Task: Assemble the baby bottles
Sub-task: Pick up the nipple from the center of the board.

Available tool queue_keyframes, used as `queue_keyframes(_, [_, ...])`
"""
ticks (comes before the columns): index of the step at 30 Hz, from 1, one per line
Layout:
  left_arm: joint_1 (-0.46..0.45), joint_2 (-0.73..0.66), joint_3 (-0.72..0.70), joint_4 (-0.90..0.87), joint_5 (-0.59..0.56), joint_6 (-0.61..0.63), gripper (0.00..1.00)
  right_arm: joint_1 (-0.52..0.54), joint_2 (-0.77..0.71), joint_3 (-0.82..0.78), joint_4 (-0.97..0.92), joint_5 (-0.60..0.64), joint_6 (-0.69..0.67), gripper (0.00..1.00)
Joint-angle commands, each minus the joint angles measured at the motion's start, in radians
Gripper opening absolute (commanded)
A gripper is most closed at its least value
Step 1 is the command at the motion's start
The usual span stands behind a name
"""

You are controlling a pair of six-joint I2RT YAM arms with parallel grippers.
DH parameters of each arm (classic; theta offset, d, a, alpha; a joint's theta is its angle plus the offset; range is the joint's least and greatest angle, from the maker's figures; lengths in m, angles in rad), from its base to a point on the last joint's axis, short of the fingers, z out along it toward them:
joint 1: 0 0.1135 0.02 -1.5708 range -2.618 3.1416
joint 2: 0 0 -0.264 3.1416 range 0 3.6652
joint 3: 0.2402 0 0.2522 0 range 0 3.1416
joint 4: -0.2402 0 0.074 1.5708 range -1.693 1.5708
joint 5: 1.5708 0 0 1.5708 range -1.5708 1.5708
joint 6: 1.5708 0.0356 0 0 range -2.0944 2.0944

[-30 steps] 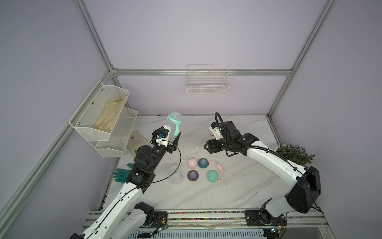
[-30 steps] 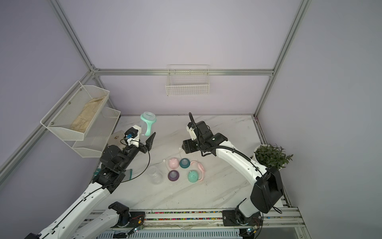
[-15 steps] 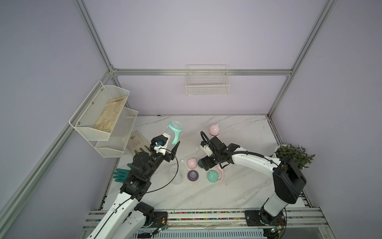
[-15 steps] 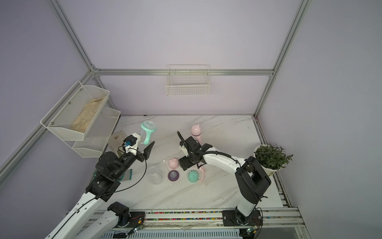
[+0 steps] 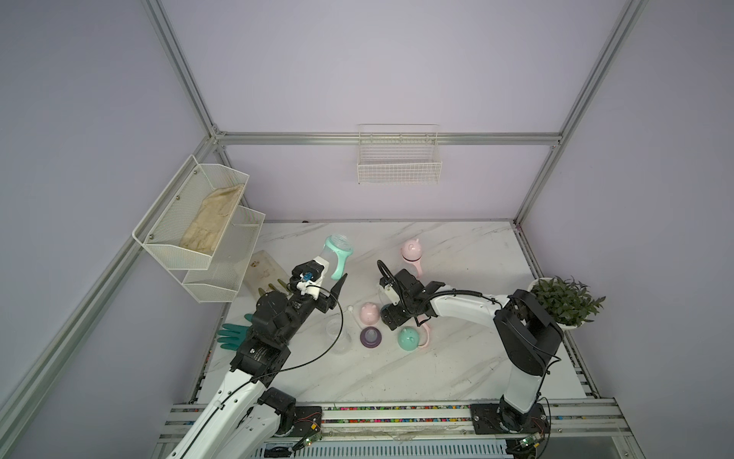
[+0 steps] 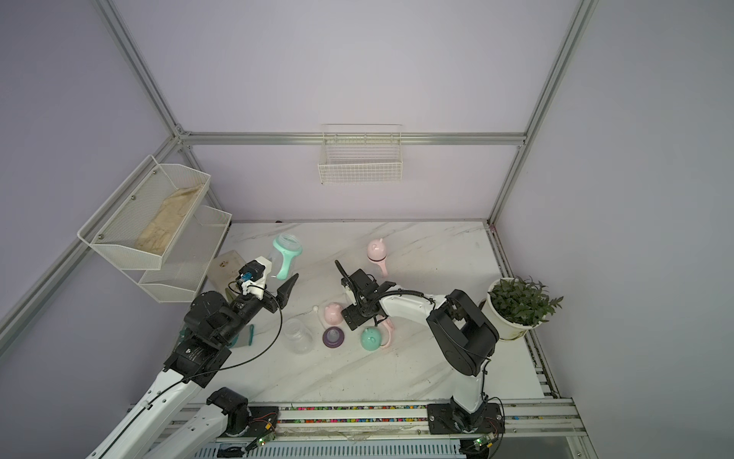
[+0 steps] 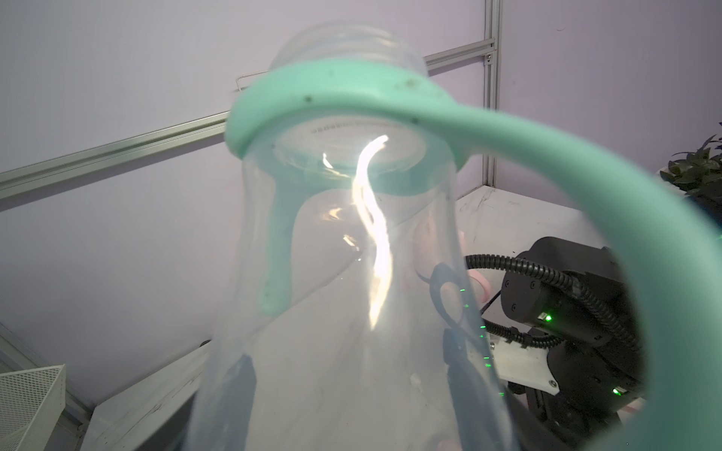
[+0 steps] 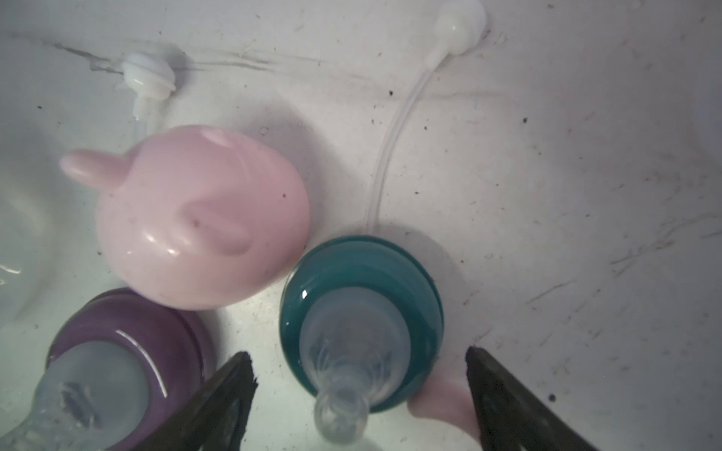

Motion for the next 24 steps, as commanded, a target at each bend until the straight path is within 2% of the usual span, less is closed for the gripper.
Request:
queue_keyframes(1, [-0.003, -0.017, -0.006, 0.041, 0.011, -0.003, 0.00, 0.011, 0.026, 0.026, 0.032, 0.010, -0.026, 0.87])
queue_keyframes(11, [-0.003, -0.006, -0.004, 0.041, 0.008, -0.003, 0.00, 0.036, 0.090, 0.047, 0.037, 0.037, -0.029, 0.87])
queue_keyframes(19, [-0.003, -0.014, -0.008, 0.037, 0.003, -0.003, 0.00, 0.054, 0.113, 0.055, -0.010, 0.080, -0.030, 0.77])
queue_keyframes(24, [-0.003, -0.007, -0.007, 0.038, 0.003, -0.003, 0.00, 0.056, 0.098, 0.047, -0.037, 0.112, -0.025, 0.76])
